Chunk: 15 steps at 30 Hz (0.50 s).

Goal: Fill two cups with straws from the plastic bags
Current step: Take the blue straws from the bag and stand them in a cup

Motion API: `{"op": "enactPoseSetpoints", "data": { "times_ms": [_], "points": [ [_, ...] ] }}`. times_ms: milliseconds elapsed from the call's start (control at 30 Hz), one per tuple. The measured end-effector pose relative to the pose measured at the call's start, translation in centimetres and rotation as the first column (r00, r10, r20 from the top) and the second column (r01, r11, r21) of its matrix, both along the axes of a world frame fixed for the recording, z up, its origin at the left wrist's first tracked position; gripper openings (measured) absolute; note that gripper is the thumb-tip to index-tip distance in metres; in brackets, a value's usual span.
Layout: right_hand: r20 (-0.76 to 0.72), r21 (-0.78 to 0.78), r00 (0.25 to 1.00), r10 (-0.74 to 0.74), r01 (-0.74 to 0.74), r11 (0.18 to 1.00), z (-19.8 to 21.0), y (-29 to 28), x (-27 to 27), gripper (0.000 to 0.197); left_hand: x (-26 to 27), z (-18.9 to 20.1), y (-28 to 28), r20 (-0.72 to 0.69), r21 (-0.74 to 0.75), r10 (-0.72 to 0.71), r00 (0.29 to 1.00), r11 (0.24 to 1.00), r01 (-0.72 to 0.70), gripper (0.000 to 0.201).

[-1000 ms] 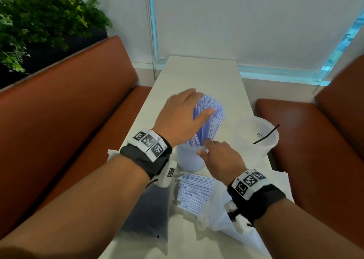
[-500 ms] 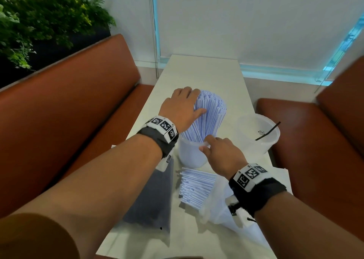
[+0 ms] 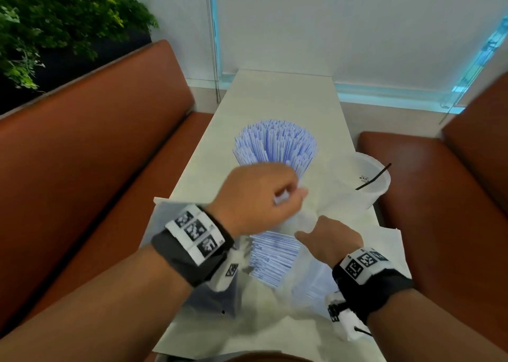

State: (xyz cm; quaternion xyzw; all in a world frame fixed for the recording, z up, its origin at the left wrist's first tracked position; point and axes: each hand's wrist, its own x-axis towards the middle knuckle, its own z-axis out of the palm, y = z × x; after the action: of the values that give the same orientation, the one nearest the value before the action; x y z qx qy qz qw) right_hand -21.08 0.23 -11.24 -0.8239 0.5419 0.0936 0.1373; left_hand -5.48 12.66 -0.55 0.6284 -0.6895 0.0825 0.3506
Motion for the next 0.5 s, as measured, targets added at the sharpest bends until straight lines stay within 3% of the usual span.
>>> {"op": "enactPoseSetpoints", "data": {
  "times_ms": [33,100,167,267,367,500],
  "points": [
    [0.017,0.015,1.000,0.010,-0.011,1.000,-0.1,-0.1,0.0,0.036,-0.4,-1.5,0.2,0.051,0.182,0.009,0.999,0.983,-0.018,0.030],
    [0.075,0.023,0.997,0.017,-0.019,1.000,0.0,-0.2,-0.1,0.027,-0.7,-4.9,0.2,0.161,0.529,0.006,0.987,0.844,-0.091,0.031],
    [0.132,0.052,0.991,0.016,-0.023,0.998,0.3,-0.2,-0.1,0.019,-0.9,-7.6,-0.1,0.163,0.703,-0.045,0.986,0.706,-0.084,0.028],
    [0.168,0.080,0.985,0.038,-0.052,0.995,0.6,0.1,0.2,0.015,-1.4,-10.1,-1.3,0.084,0.764,-0.103,0.991,0.645,0.002,0.036],
    [0.237,0.086,0.971,0.034,-0.055,0.995,1.0,0.2,0.3,0.019,-2.4,-11.4,-3.0,0.100,0.792,-0.170,0.980,0.610,0.025,0.046],
    [0.292,0.104,0.956,0.024,-0.057,0.993,1.4,0.3,0.0,0.024,-3.1,-12.7,-4.4,0.118,0.827,-0.188,0.975,0.562,0.008,0.028]
  ]
}}
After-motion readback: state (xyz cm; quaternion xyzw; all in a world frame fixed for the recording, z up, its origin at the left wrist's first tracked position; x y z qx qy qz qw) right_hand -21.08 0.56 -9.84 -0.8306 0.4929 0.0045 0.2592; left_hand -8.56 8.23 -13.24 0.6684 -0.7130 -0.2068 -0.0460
